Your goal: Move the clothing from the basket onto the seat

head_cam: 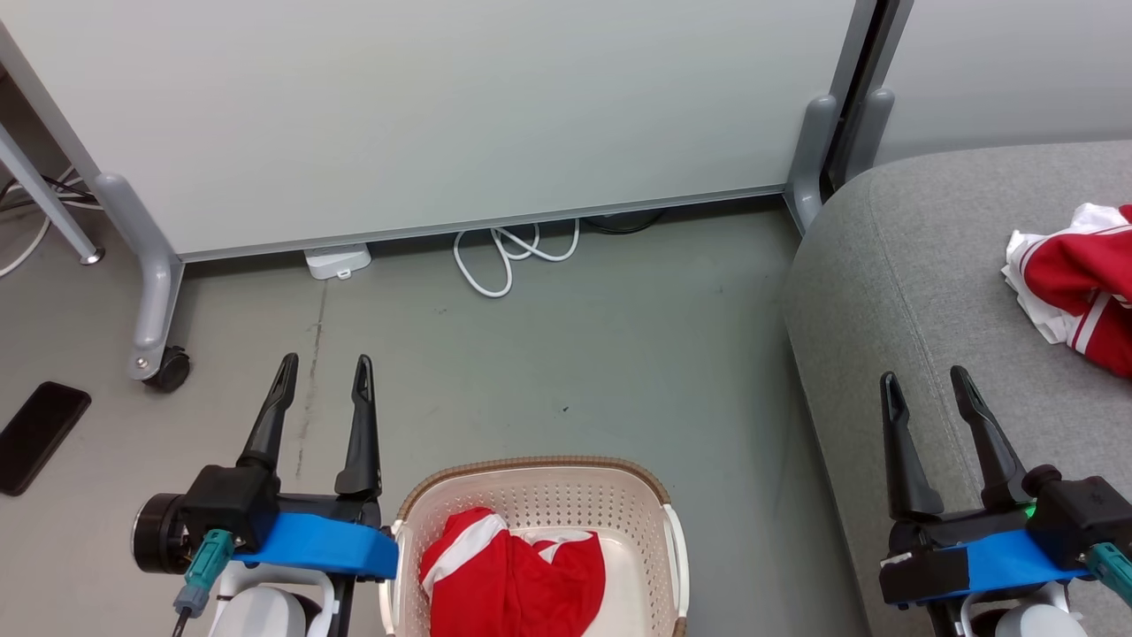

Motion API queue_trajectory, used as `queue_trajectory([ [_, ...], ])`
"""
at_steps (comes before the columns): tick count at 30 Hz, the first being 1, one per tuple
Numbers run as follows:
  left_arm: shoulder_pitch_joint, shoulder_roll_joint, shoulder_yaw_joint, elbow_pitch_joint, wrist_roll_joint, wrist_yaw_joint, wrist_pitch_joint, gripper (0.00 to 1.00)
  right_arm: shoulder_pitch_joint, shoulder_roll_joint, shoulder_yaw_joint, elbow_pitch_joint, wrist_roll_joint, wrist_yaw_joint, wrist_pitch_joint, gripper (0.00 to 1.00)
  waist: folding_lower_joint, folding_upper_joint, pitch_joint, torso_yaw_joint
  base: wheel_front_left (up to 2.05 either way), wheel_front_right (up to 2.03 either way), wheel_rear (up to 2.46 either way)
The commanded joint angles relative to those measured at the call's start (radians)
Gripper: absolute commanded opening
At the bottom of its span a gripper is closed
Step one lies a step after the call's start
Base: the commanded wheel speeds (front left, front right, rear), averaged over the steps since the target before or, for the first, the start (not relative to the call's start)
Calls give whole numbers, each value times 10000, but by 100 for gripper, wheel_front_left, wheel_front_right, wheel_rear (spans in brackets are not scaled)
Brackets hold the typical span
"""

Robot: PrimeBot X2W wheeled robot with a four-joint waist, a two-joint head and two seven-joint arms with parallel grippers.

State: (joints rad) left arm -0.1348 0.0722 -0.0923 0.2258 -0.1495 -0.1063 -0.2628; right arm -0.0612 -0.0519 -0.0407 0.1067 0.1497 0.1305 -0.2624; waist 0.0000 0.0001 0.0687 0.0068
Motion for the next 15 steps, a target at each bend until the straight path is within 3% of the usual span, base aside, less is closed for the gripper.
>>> queue_trajectory([
  [1, -56, -20, 57, 28, 54, -58, -30, 100, 32, 24, 0, 21, 15, 5, -38, 100, 0, -1, 12, 5, 0, 0, 0],
  [10, -601, 73, -114, 454, 211, -186, -28, 100, -182, 23, -35, -55, -12, 5, -38, 100, 0, -1, 137, -36, 0, 0, 0],
  [15, -1210, 364, -838, 1170, 211, -249, -30, 100, -395, 21, -34, -134, -38, 5, -38, 100, 0, -1, 354, -153, 0, 0, 0],
])
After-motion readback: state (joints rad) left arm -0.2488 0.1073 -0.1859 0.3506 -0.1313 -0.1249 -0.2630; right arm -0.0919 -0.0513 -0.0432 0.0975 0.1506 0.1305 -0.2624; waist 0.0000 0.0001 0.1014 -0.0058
